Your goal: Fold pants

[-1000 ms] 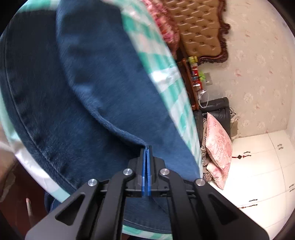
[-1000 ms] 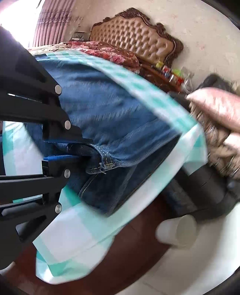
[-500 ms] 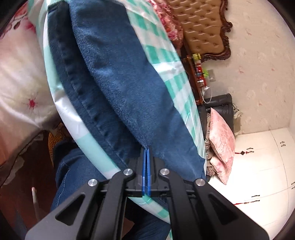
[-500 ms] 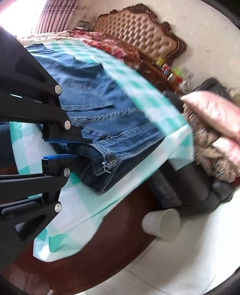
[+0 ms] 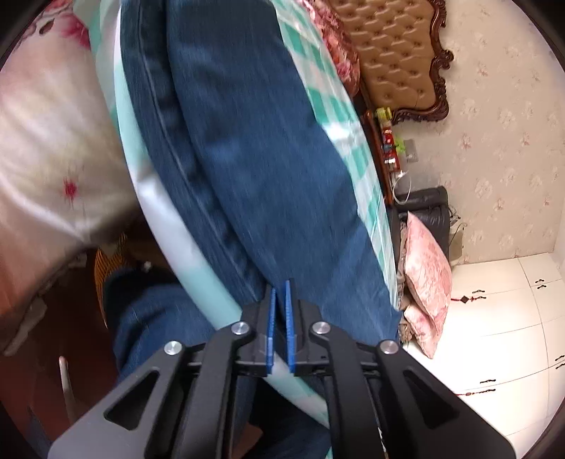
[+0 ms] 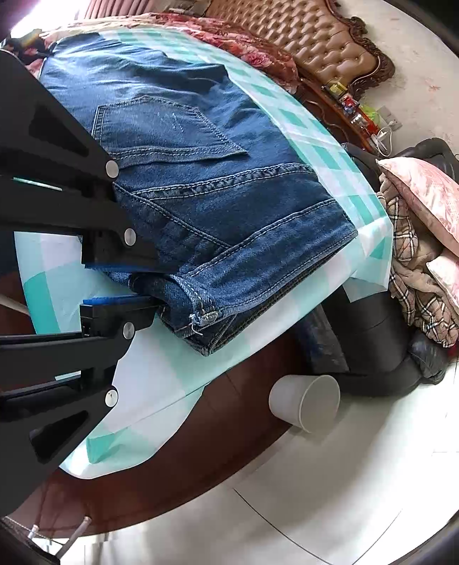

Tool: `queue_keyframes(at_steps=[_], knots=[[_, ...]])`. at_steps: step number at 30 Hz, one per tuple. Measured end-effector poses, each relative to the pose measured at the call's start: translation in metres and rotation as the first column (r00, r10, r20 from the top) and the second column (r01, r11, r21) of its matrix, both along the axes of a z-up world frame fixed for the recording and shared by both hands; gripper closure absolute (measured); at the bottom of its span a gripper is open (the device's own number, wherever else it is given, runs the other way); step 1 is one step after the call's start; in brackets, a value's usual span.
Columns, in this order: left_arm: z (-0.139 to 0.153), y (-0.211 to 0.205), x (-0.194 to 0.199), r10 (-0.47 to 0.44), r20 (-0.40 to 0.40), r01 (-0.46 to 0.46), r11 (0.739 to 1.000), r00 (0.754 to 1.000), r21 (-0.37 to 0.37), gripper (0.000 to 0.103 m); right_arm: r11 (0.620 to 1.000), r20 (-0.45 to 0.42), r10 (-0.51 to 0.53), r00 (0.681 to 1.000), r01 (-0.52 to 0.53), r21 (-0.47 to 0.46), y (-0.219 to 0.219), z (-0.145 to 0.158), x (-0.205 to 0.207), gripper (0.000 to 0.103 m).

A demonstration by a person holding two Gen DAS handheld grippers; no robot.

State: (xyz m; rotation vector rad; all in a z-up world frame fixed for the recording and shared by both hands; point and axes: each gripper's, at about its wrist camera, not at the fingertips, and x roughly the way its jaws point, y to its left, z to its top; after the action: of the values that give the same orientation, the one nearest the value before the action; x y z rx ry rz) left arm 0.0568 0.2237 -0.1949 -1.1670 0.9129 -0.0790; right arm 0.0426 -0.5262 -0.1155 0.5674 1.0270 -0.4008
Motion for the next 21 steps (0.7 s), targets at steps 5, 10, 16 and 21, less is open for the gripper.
queue_keyframes(at_steps=[5,10,16,21], knots=[[0.0,0.04,0.007,0.099,0.024,-0.1,0.995,0.995,0.013,0.085,1.0,-0.005,0.0,1.0,0.0,-0.004,0.0,-0.001,0.001,0.093],[0.015,0.073,0.009,0.161,0.042,-0.164,0.985,0.986,0.061,0.101,1.0,-0.013,-0.003,1.0,0.003,-0.011,0.002,-0.002,0.002,0.093],[0.034,0.054,-0.008,0.14,0.012,-0.139,0.962,0.99,0.235,0.101,1.0,-0.021,-0.008,1.0,0.008,-0.025,0.005,-0.001,0.004,0.093],[0.041,0.043,-0.012,0.126,0.021,-0.126,0.95,0.992,0.287,0.101,1.0,-0.028,-0.001,1.0,0.0,-0.027,0.006,-0.001,0.004,0.093]])
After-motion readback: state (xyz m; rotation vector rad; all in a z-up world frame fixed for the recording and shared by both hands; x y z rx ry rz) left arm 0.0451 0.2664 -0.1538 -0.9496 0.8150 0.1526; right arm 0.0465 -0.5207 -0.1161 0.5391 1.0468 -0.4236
